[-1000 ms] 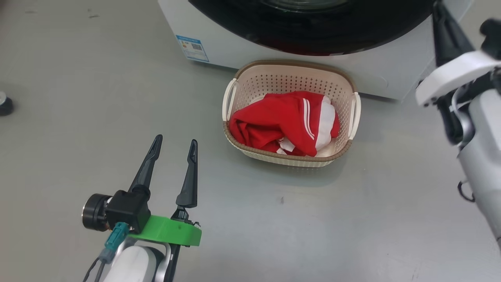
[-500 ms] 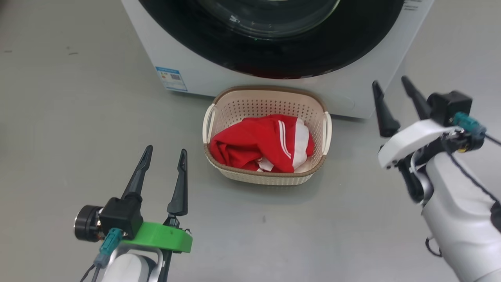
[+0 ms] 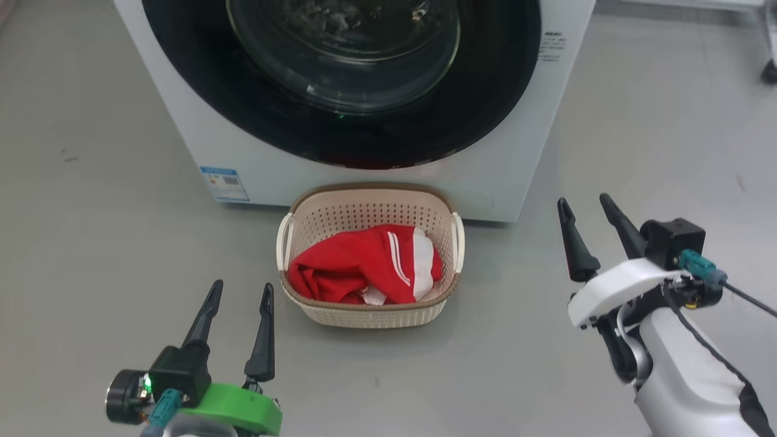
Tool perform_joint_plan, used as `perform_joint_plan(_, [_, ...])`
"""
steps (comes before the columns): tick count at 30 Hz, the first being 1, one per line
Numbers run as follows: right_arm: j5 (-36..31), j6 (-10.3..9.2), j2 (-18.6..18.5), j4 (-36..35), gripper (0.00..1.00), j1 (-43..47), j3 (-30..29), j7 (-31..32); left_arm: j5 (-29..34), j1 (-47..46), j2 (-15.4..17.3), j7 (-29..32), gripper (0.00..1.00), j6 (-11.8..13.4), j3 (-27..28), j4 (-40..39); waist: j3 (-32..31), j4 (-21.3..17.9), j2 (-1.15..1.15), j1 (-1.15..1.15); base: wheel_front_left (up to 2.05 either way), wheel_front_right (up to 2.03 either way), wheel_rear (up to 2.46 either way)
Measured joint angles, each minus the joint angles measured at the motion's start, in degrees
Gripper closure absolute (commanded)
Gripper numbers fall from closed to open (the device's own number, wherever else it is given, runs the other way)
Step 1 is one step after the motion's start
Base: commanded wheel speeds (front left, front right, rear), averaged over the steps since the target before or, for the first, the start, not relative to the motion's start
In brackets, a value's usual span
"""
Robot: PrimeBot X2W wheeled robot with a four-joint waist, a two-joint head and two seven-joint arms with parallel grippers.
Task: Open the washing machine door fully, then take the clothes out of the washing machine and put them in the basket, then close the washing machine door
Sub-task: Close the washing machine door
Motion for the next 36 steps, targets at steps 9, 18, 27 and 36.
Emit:
perform_joint_plan(9, [-1.7,-1.92,0.7,-4.8,0.0,8.5,-1.2,0.0,-0.3,3.6,0.7,0.0,0.0,0.0,0.0,0.8,-4.8,-3.3,0.0,0.0,0.0,0.0,0.0])
perform_joint_plan(18, [-3.4,-3.08,1.6,-9.2,0.0,16.0,0.2,0.0,-0.7,6.0,1.2,0.2,0.0,0.0,0.4,-0.4,-8.1,-6.9,0.0,0.0,0.0,0.0,0.0])
perform_joint_plan(27, [-4.0,-4.48,1.5,-14.2,0.0,19.7,-0.9,0.0,-0.7,7.7,1.4,0.8,0.0,0.0,0.5,-1.5,-9.1,-8.4,0.0,0.0,0.0,0.0,0.0])
perform_joint_plan(36, [-4.9,-5.01,0.9,-17.9,0.0,22.4,-1.7,0.0,-0.7,8.2,1.3,1.7,0.0,0.1,0.1,-2.1,-9.4,-8.7,0.0,0.0,0.0,0.0,0.0])
